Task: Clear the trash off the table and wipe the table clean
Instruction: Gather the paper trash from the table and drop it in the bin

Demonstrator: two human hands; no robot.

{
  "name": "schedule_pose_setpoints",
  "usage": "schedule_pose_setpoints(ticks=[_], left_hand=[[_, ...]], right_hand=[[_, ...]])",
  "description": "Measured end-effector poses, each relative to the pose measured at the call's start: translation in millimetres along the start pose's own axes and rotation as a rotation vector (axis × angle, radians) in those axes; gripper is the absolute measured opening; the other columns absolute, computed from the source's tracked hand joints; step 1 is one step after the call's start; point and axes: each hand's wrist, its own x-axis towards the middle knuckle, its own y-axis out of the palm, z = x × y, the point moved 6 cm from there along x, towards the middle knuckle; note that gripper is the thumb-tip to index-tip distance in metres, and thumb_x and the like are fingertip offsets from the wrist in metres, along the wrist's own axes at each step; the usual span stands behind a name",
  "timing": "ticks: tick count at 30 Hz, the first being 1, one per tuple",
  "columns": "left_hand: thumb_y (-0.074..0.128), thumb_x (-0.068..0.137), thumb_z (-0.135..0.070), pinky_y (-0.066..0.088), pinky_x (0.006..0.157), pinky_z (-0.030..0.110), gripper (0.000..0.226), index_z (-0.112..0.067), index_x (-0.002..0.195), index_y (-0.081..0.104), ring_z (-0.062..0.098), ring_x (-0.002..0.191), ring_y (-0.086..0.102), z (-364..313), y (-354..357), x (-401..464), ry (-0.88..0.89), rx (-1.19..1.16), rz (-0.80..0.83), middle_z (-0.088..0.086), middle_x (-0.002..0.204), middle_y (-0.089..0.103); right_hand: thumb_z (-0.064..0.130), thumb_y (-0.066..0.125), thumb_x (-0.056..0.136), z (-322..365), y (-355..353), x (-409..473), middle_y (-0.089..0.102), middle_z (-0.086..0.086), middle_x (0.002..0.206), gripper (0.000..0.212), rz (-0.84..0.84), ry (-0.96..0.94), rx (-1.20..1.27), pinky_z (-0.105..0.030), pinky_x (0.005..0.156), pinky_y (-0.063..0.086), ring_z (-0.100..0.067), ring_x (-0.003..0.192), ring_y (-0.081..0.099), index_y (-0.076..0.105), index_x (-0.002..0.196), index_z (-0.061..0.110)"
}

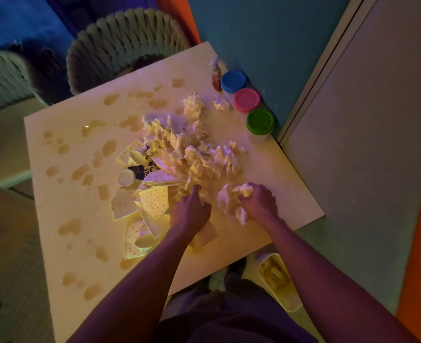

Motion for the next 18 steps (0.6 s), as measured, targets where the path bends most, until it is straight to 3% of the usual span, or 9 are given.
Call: schedule_pose_setpoints(ticks=[2, 7, 12, 14, 18], left_hand=[[0.055, 0.086, -0.037, 0.056, 0.078, 0.046, 0.053, -0.027, 0.135, 0.040, 0.040, 0.096, 0.066, 3, 4, 6, 0.004, 0.003, 0.016, 0.016, 0.110, 0.068], [0.054, 0.088, -0.039, 0.054, 0.080, 0.046, 0.037, -0.021, 0.120, 0.053, 0.043, 0.104, 0.063, 9, 16, 12, 0.034, 0.070, 0.065, 0.016, 0.113, 0.067], [0.058, 0.085, -0.035, 0.054, 0.076, 0.042, 0.030, -0.022, 0.111, 0.063, 0.041, 0.102, 0.064, 10, 14, 5, 0.099, 0.042, 0.092, 0.013, 0.113, 0.066], [0.059, 0.085, -0.037, 0.053, 0.075, 0.042, 0.030, -0.021, 0.109, 0.065, 0.040, 0.102, 0.064, 12, 10, -2, 0.135, 0.019, 0.090, 0.011, 0.115, 0.064], [0.057, 0.085, -0.046, 0.051, 0.075, 0.042, 0.036, -0.021, 0.111, 0.062, 0.039, 0.101, 0.063, 19, -2, -17, 0.155, 0.021, 0.088, 0.006, 0.116, 0.056]], right_hand=[[0.033, 0.061, 0.085, -2, -4, -9, 0.070, -0.011, 0.101, 0.024, -0.032, 0.047, 0.063, -0.035, 0.077, 0.050, -0.035, 0.096, 0.066, 0.069, 0.103, 0.020], [0.031, 0.071, 0.080, -9, -5, -27, 0.073, -0.011, 0.103, 0.033, -0.018, 0.177, 0.219, -0.032, 0.078, 0.053, -0.029, 0.096, 0.068, 0.070, 0.109, 0.016], [0.051, 0.080, 0.073, -9, 2, -45, 0.070, 0.001, 0.081, 0.037, -0.044, 0.268, 0.373, -0.023, 0.057, 0.049, -0.012, 0.073, 0.066, 0.068, 0.091, 0.021], [0.057, 0.080, 0.071, -5, 7, -51, 0.070, 0.000, 0.083, 0.043, -0.064, 0.286, 0.382, -0.025, 0.060, 0.049, -0.015, 0.077, 0.067, 0.068, 0.091, 0.021], [0.041, 0.075, 0.073, 3, 19, -60, 0.071, -0.002, 0.084, 0.026, -0.107, 0.328, 0.393, -0.033, 0.065, 0.057, -0.022, 0.079, 0.068, 0.068, 0.085, 0.018]])
